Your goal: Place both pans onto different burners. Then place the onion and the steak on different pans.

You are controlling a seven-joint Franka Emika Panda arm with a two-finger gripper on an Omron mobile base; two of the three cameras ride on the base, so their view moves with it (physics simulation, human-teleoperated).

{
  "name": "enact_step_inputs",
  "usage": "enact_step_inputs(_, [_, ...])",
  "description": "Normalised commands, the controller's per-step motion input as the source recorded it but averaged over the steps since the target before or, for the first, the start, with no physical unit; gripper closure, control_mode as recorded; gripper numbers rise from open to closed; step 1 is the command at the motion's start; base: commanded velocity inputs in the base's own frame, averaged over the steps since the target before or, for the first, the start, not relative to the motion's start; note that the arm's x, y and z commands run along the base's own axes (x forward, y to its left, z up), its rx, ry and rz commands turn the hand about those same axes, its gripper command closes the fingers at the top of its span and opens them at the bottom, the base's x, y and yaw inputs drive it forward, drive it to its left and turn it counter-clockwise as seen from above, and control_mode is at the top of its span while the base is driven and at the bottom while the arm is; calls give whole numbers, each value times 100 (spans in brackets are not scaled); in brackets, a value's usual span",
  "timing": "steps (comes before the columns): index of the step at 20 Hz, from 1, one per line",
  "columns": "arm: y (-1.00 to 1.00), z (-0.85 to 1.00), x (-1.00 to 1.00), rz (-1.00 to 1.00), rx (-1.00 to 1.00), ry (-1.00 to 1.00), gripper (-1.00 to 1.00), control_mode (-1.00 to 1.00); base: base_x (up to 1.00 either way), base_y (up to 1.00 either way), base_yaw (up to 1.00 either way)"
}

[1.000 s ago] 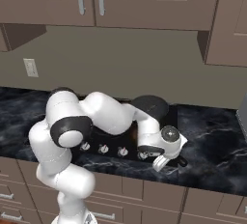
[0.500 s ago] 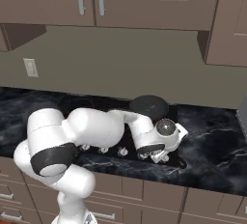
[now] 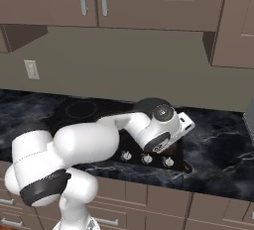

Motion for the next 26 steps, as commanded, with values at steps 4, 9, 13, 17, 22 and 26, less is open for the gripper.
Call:
enact_step_inputs(4, [11,35,0,-26,3,-7,-100,-100,0,0,0])
enact_step_inputs(9, [24,26,-1,-32,6,-13,-100,-100,0,0,0])
enact_step_inputs(13, [40,9,0,-29,17,-20,-100,-100,0,0,0])
enact_step_inputs(17, [48,6,0,-26,23,-21,-100,-100,0,0,0])
enact_step_inputs(22, [38,10,0,-19,25,-15,-100,-100,0,0,0])
enact_step_inputs(26, [28,25,0,-12,24,-6,-100,-100,0,0,0])
